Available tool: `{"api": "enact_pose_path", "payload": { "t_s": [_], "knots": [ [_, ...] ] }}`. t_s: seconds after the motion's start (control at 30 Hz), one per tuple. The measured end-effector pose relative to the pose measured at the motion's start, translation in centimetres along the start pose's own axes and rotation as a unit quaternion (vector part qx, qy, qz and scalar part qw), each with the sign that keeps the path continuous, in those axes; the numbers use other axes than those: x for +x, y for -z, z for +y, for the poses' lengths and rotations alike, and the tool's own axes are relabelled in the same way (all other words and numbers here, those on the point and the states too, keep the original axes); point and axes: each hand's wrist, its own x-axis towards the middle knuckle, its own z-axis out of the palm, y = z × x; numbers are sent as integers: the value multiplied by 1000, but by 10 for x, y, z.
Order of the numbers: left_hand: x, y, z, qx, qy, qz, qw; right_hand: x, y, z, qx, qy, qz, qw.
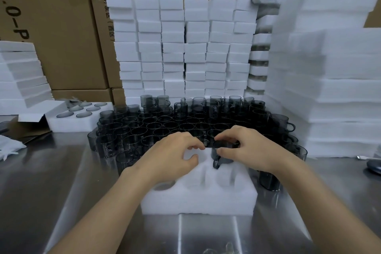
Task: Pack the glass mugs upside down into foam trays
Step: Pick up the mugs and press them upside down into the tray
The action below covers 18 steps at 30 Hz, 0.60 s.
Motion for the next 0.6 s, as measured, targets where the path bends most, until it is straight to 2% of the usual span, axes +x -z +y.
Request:
{"api": "enact_pose_path", "payload": {
  "t_s": [0.23,0.6],
  "knots": [
    [-1,0,0,2,4,-1,1000,0,-2,3,-60,-2,-59,996],
    [1,-2,-1,0,-1,5,1000,1,-6,4,-87,-1,-11,996]
  ]
}}
